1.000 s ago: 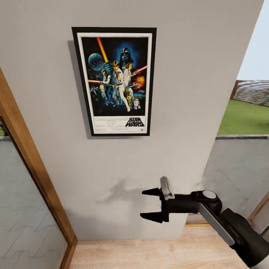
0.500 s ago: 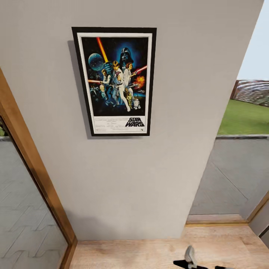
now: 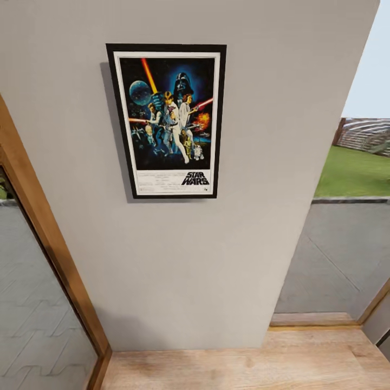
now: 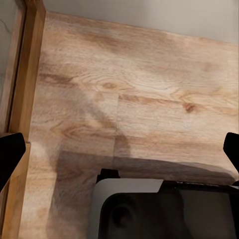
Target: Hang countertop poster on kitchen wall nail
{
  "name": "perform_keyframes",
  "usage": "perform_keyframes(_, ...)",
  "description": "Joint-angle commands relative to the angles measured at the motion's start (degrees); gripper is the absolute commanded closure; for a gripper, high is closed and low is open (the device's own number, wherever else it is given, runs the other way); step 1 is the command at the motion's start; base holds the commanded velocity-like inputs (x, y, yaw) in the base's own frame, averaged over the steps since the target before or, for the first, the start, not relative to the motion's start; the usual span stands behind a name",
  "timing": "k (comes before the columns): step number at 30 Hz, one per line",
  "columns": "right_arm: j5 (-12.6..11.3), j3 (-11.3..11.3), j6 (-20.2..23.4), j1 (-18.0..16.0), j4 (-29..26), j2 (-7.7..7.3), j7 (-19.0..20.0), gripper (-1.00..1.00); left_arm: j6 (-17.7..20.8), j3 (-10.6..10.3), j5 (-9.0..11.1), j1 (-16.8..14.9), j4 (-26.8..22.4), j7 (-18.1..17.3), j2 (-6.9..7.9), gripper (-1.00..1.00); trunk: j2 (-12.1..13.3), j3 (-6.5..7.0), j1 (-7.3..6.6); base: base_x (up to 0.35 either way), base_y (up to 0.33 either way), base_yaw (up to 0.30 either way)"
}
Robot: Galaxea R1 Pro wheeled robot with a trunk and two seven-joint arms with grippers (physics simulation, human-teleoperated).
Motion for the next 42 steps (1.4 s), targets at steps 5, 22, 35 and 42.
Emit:
perform_keyframes(5, -0.50, 0.49, -0.18, -0.02, 0.16, 0.22, -0.45, -1.00, 0.10, 0.14, 0.12, 0.00, 0.01, -0.32, -0.03, -1.00, -0.11, 0.34, 0.04, 0.000, 0.000, 0.000)
perform_keyframes(22, -0.30, 0.49, -0.13, 0.15, 0.82, 0.50, -0.66, -1.00, 0.09, 0.14, 0.12, 0.00, 0.04, -0.32, -0.04, -1.00, -0.11, 1.59, 0.04, 0.000, 0.000, 0.000)
perform_keyframes(35, -0.17, 0.49, -0.18, 0.20, 1.87, 0.48, -0.66, -1.00, 0.09, 0.12, 0.10, 0.00, 0.04, -0.32, -0.07, -1.00, -0.11, 1.60, 0.04, 0.000, 0.000, 0.000)
perform_keyframes(42, -0.16, 0.49, -0.18, 0.20, 1.87, 0.48, -0.66, -1.00, 0.06, 0.13, 0.10, 0.00, -0.01, -0.32, -0.03, -1.00, -0.11, 1.60, 0.04, 0.000, 0.000, 0.000)
